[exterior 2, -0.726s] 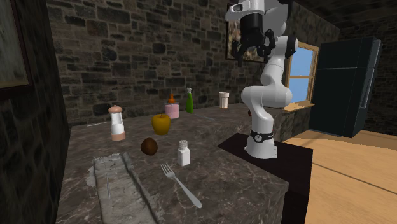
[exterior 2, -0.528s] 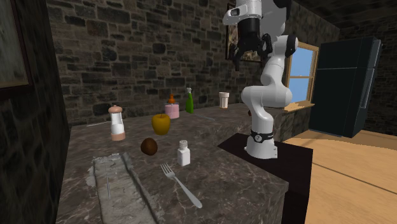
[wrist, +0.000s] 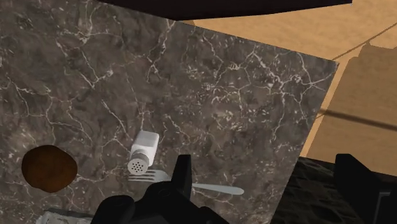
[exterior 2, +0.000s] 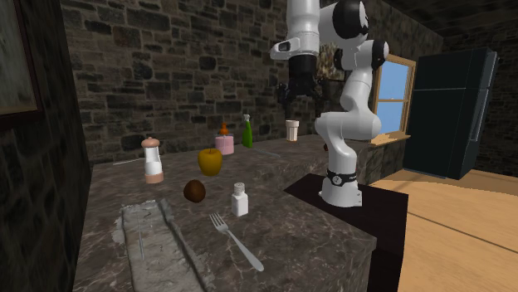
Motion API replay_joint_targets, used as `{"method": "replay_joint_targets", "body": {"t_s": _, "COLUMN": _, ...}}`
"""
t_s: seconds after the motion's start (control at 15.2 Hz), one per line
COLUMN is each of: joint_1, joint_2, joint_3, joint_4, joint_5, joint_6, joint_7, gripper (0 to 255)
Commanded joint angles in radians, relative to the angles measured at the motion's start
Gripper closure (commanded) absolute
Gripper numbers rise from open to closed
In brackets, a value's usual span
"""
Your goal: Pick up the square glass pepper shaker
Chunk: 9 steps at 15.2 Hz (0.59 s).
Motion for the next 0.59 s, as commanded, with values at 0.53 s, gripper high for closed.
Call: {"method": "replay_joint_targets", "body": {"t_s": 0.53, "joint_1": -0.033, "joint_2": 0.283, "joint_3": -0.082, "joint_4": -0.029, "joint_5": -0.062, "joint_6": 0.324, "joint_7": -0.103, "gripper": 0}}
